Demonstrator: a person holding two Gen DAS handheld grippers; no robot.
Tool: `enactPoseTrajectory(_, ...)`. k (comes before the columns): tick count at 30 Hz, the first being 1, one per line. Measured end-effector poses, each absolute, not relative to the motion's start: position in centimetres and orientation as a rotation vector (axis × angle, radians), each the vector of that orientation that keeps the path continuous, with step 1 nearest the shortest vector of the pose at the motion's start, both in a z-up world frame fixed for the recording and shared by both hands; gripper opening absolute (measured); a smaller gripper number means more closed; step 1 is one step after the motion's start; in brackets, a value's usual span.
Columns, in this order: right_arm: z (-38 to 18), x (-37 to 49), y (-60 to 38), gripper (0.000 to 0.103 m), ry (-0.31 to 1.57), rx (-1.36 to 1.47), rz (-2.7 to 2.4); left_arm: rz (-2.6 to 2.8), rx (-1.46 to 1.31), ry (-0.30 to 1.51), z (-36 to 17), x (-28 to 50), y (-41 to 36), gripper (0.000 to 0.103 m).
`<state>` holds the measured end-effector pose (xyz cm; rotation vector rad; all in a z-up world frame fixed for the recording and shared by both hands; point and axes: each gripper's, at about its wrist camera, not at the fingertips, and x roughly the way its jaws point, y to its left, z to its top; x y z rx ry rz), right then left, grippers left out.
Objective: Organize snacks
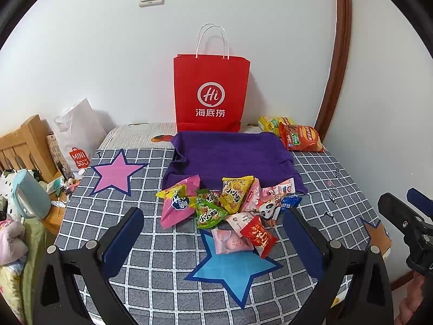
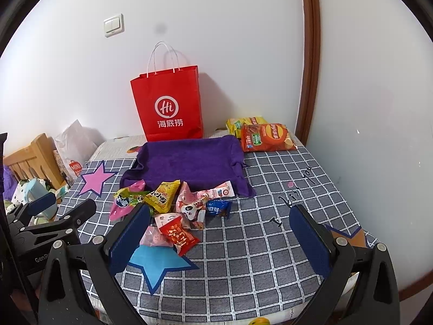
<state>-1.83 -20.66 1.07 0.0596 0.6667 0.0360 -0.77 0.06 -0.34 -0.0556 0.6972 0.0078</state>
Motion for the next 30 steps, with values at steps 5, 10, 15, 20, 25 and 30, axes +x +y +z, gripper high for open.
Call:
enactPoseTrajectory(5, 1.09, -1.95, -20.60, 0.101, 0.664, 0.059, 0.038, 0.005, -0.056, 0.695, -0.51, -0.80, 0.09, 0.103)
enactPoseTrajectory(10, 1.15, -2.04, -20.46, 0.101, 0.663, 0.057, 0.042, 0.000, -0.058, 0.693, -0.70, -0.80, 0.08, 0.103)
enactPoseTrajectory(15, 1.16, -2.01, -20.24, 0.101, 0.662, 0.054, 0.045, -0.001, -0.060, 0.692, -0.75, -0.84, 0.10, 0.103)
enactPoseTrajectory(20, 1.17, -1.93, -20.08, 0.101, 0.664, 0.054, 0.047, -0.003, -0.059, 0.693, -0.83, -0.78, 0.10, 0.103)
enactPoseTrajectory(25, 1.08, -1.78, -20.05, 0.101, 0.668, 0.058, 0.049, -0.009, -0.058, 0.691, -0.79, -0.64, 0.13, 0.103)
enactPoseTrajectory(30, 0.72, -1.46, -20.19, 0.101, 0.675, 0.069, 0.050, -0.019, -0.051, 0.694, -0.91, -0.32, -0.03, 0.103)
